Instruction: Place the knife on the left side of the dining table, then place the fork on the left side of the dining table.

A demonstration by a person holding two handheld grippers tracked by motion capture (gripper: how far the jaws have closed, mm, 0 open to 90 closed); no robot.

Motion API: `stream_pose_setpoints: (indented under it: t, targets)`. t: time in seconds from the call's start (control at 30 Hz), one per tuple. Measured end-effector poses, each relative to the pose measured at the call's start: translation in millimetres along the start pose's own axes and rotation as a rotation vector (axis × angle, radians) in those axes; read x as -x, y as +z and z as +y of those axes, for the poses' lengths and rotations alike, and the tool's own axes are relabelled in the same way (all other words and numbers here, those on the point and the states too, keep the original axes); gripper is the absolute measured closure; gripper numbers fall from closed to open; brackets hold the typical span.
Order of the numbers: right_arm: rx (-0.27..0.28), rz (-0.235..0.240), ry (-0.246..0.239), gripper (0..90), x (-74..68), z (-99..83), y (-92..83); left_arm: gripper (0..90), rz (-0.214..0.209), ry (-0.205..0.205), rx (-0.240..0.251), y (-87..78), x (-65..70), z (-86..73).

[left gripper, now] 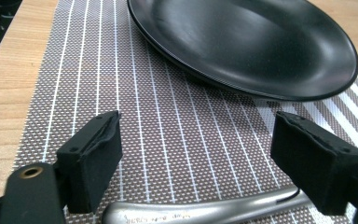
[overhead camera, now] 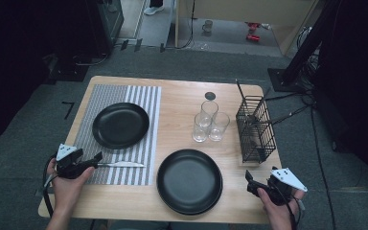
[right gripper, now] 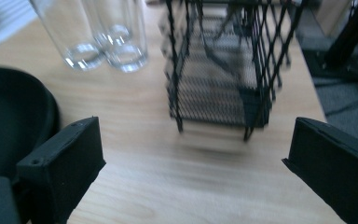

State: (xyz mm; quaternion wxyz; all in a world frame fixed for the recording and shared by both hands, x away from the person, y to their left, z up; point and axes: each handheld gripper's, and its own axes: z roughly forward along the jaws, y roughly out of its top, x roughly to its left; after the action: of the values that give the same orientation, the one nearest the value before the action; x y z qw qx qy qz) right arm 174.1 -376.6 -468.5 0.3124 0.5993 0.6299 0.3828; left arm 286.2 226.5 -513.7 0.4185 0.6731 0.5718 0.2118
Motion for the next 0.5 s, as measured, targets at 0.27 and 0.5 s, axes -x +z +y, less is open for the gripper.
stream_pose_setpoints:
  t: [0.27,0.5]
  targets:
    - [0.119,0.04,-0.016,3.2,-10.7,49.4,-24.7,14.8,-0.038,-0.032,0.005,0.0,-4.1,-1.1]
    - [0.136,0.039,-0.047,2.8,-16.6,90.1,-21.8,14.7,-0.04,-0.023,0.002,0.8,-2.5,-1.8]
